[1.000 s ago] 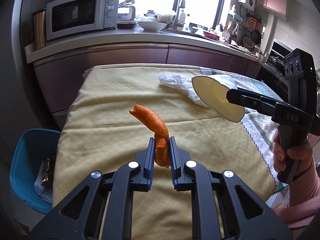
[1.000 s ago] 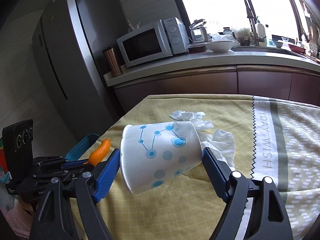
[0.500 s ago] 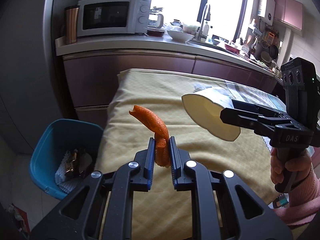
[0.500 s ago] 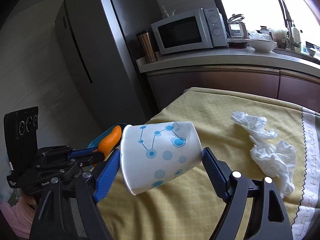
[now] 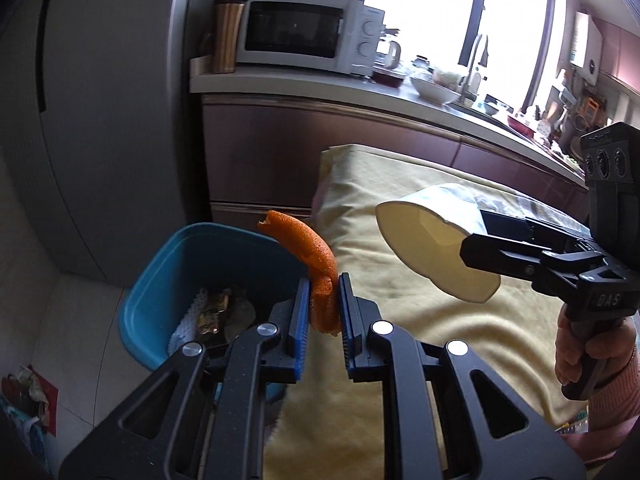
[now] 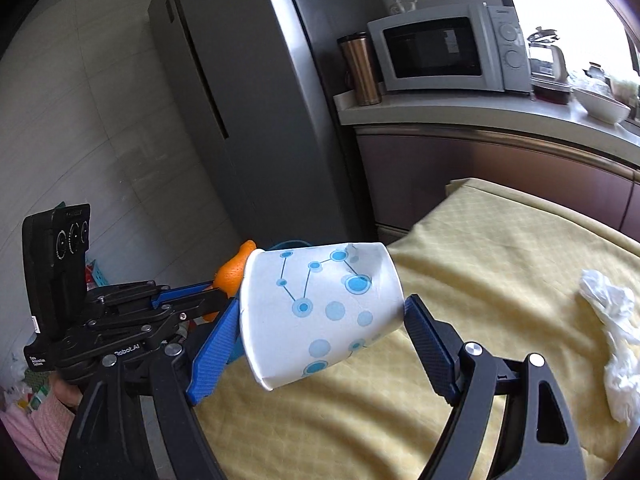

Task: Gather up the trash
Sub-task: 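Carry the cup and orange peel over the blue bin, then open both tools to drop the cup and peel into the blue bin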

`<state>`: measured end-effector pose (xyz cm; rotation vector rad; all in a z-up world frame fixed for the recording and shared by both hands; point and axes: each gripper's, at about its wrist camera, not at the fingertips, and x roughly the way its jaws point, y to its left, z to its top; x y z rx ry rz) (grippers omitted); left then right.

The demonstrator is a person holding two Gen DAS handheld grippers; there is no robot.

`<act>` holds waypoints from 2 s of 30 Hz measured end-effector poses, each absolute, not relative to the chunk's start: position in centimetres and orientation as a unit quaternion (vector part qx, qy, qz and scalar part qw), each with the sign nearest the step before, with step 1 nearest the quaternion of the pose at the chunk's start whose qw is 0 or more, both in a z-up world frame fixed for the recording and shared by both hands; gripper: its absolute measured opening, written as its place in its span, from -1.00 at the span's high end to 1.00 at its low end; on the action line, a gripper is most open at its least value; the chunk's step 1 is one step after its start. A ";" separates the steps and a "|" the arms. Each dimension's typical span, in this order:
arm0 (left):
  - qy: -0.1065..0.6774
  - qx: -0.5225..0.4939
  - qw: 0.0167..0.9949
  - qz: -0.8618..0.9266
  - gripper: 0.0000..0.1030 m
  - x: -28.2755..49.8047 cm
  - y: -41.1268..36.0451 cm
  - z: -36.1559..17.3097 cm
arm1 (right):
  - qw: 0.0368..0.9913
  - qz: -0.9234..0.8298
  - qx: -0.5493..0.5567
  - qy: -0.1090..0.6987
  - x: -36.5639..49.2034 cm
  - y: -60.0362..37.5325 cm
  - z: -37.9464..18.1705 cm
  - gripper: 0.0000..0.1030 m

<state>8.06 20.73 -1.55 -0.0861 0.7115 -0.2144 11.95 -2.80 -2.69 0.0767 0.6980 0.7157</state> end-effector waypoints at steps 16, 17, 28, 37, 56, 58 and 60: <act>0.379 -0.062 0.922 -0.057 0.71 10.4 24.8 -4.9 | 0.848 0.374 0.021 0.374 14.9 4.1 -4.0 -0.54; 0.382 -0.063 0.920 -0.055 0.71 10.6 25.0 -5.2 | 0.847 0.373 0.019 0.378 15.3 4.6 -4.2 -0.54; 0.419 -0.089 0.903 -0.033 0.71 13.6 27.0 -9.4 | 0.827 0.373 0.009 0.421 18.1 8.1 -6.6 -0.54; 0.439 -0.099 0.893 -0.025 0.62 15.3 27.4 -11.6 | 0.817 0.360 0.017 0.450 19.9 9.2 -8.3 -0.56; 0.389 -0.109 0.915 -0.013 0.27 13.0 27.4 -8.5 | 0.823 0.363 0.050 0.433 18.7 5.3 -7.1 -0.56; 0.377 -0.103 0.920 -0.023 0.21 12.5 26.6 -7.5 | 0.826 0.365 0.053 0.427 18.1 4.2 -6.6 -0.56; 0.365 -0.093 0.926 -0.036 0.13 12.0 25.6 -6.5 | 0.832 0.362 0.052 0.416 17.3 3.0 -6.0 -0.56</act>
